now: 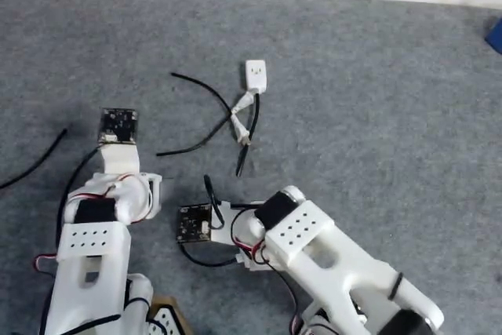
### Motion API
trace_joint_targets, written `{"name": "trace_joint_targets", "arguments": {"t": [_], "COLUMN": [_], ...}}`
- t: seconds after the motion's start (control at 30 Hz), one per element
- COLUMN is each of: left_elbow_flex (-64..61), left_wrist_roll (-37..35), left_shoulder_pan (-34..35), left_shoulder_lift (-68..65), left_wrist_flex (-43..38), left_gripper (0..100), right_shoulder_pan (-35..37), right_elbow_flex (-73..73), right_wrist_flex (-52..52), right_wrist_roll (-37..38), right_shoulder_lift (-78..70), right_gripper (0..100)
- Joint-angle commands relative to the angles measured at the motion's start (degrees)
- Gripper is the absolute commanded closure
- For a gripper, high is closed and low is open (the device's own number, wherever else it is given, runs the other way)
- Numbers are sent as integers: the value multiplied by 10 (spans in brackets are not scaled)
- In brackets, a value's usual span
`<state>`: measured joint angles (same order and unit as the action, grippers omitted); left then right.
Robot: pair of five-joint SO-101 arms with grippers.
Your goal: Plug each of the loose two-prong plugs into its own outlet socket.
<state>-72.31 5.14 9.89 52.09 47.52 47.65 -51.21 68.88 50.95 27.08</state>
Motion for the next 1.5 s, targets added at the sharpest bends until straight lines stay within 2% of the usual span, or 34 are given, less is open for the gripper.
{"name": "trace_joint_targets", "arguments": {"t": [0.0,0.17,0.33,0.63,0.83,0.9,1.1,1.2,1.3,1.47], "left_elbow_flex": [2,0,0,4,4,5,8,26,40,40], "left_wrist_roll": [15,17,17,15,15,15,14,3,-47,-48], "left_shoulder_pan": [-15,-15,-15,-12,-9,0,15,78,147,138], "left_shoulder_lift": [7,7,7,7,7,7,7,8,8,8], "left_wrist_flex": [-9,-9,-10,-10,-10,-10,-18,-18,-18,-15], "left_gripper": [702,702,702,702,702,702,702,702,702,702], "right_shoulder_pan": [-23,-47,-47,-17,-7,-7,7,21,18,9], "right_elbow_flex": [78,189,251,229,166,127,22,21,21,42], "right_wrist_flex": [-9,5,45,209,225,209,73,40,15,-13], "right_wrist_roll": [-22,-31,-33,25,25,23,0,0,2,2], "right_shoulder_lift": [-80,-222,-249,-100,-40,-31,-29,-29,-31,-125], "right_gripper": [782,783,783,784,784,784,784,784,784,784]}}
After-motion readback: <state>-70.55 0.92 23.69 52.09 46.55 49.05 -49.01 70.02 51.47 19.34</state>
